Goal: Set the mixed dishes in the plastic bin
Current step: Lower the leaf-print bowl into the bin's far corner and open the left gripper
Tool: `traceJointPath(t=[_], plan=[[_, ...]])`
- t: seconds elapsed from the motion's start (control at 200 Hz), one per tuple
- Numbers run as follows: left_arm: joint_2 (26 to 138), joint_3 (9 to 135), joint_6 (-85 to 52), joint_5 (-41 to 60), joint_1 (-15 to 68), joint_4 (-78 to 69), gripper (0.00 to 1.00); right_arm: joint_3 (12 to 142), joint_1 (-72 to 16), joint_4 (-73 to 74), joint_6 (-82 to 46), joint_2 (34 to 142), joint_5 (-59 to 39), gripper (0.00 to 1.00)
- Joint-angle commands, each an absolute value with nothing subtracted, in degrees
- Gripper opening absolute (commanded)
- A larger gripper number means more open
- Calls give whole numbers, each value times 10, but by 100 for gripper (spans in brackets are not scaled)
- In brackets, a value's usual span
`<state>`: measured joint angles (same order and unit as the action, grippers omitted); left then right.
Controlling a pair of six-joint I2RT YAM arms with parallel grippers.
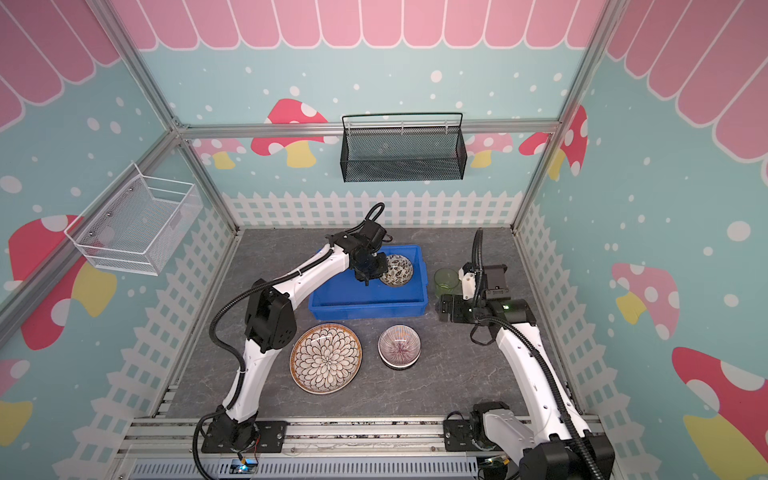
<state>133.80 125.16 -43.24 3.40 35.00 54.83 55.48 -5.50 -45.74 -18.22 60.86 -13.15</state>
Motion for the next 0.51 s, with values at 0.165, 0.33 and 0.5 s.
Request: traceJointPath(t=[0.165,0.33,0.5], plan=[[1368,1294,-500,41,347,532,0,540,-40,-441,-162,613,-150,99],[1379,1304,-511,39,347,529,0,536,-32,-440,-156,613,-155,99],[1393,1321,-515,41,345,527,0,531,-26,-438,-153,613,-161,99]])
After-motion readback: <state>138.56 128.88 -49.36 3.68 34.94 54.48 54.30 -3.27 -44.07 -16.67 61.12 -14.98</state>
